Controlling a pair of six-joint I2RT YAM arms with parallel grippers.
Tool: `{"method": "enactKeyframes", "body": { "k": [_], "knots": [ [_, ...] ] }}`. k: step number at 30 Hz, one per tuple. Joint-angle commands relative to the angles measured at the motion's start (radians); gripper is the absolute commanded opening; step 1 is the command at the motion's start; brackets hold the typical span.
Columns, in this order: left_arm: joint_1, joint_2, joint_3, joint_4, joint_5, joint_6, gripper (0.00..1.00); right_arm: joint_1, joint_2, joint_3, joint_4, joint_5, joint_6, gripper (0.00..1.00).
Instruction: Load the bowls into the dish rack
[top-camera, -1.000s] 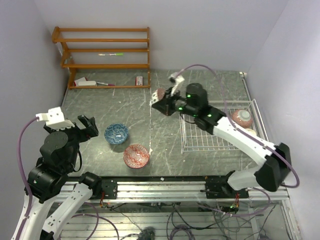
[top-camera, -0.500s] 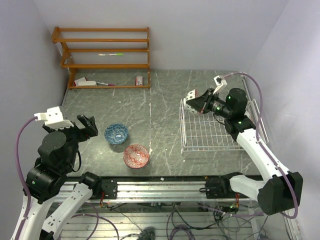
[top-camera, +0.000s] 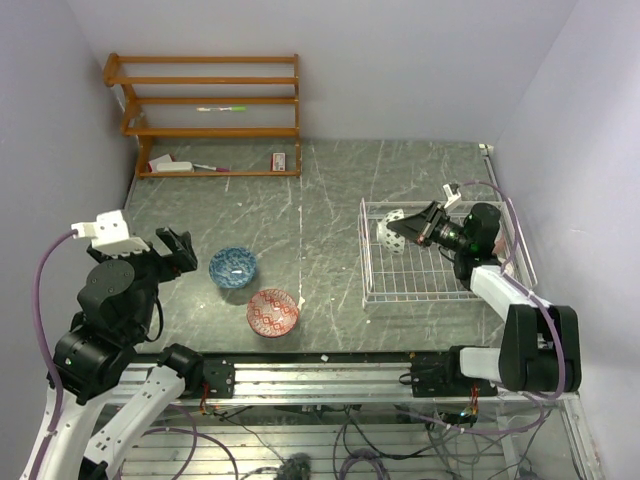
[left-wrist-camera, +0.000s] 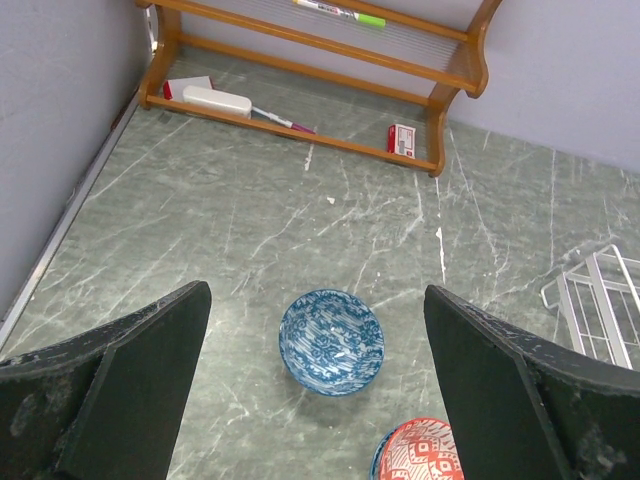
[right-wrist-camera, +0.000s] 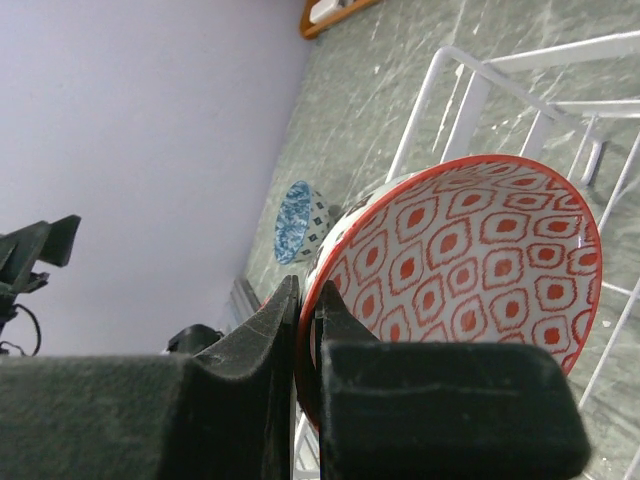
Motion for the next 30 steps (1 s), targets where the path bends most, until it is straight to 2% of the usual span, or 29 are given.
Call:
{"method": "enactKeyframes", "body": {
  "k": [1,7,22,26,30],
  "knots": [
    [0.008,0.017,0.012,0.023,0.017,0.003,0.99,-0.019,0.055,-0.011,0.232,-0.088,0.103,0.00],
    [0.008,0.022,-0.004,0.040,0.012,0.000,0.99,-0.023,0.102,0.027,0.147,-0.046,0.057,0.03],
    [0.008,0.043,-0.012,0.052,0.011,0.001,0.99,-0.050,0.326,-0.026,0.393,-0.066,0.164,0.05],
    [0.008,0.042,-0.015,0.052,0.012,-0.001,0.99,-0.068,0.360,-0.026,0.365,-0.065,0.124,0.15],
    [0.008,0.046,-0.015,0.053,0.018,-0.004,0.99,-0.091,0.389,-0.028,0.366,-0.055,0.113,0.19]
  ]
}}
